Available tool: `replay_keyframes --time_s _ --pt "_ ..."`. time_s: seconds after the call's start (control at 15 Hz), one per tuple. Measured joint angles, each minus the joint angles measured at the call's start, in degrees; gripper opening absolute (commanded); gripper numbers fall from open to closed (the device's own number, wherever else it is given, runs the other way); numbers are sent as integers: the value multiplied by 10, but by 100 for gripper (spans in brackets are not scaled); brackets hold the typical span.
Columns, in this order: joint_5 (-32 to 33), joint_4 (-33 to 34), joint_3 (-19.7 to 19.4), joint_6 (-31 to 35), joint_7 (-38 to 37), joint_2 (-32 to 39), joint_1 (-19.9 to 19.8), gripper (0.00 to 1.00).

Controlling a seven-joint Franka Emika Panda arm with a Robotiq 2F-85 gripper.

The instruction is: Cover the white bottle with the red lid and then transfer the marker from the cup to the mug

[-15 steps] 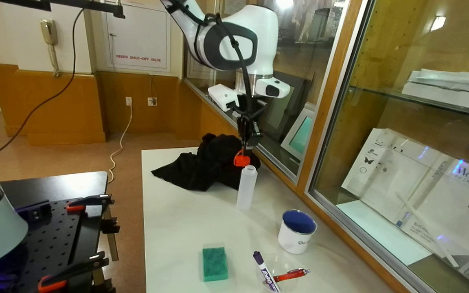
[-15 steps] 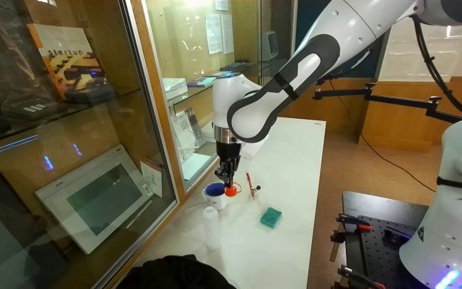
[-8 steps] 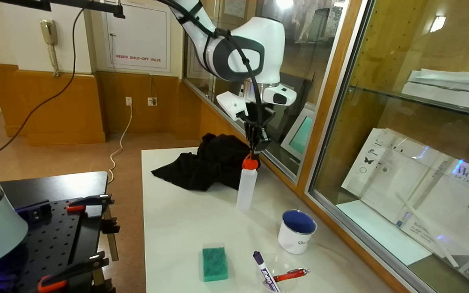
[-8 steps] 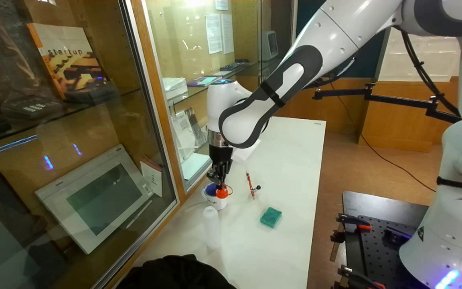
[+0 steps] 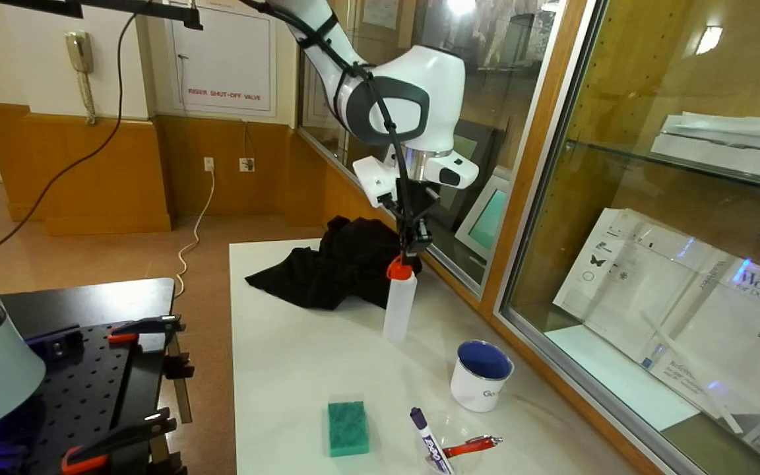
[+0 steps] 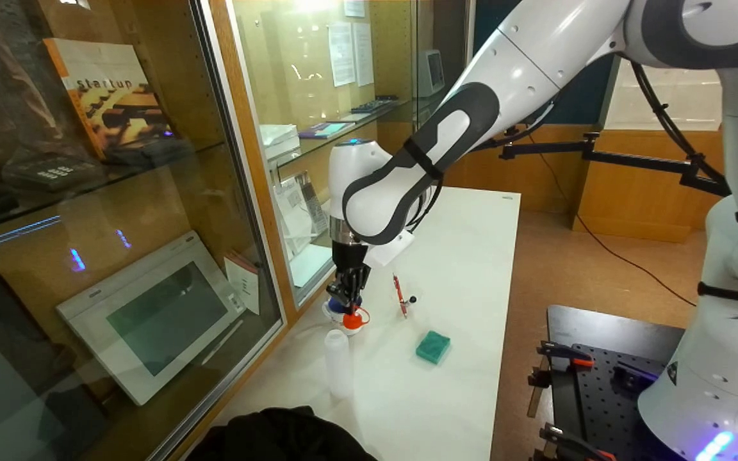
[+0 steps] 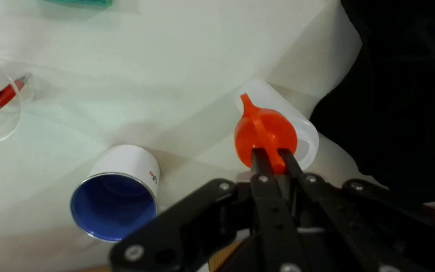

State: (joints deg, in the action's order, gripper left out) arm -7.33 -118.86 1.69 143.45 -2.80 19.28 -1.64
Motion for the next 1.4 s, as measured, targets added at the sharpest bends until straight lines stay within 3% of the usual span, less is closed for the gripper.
replay_keyframes --time_s 1.4 --pt "26 97 -9 -37 -57 76 34 3"
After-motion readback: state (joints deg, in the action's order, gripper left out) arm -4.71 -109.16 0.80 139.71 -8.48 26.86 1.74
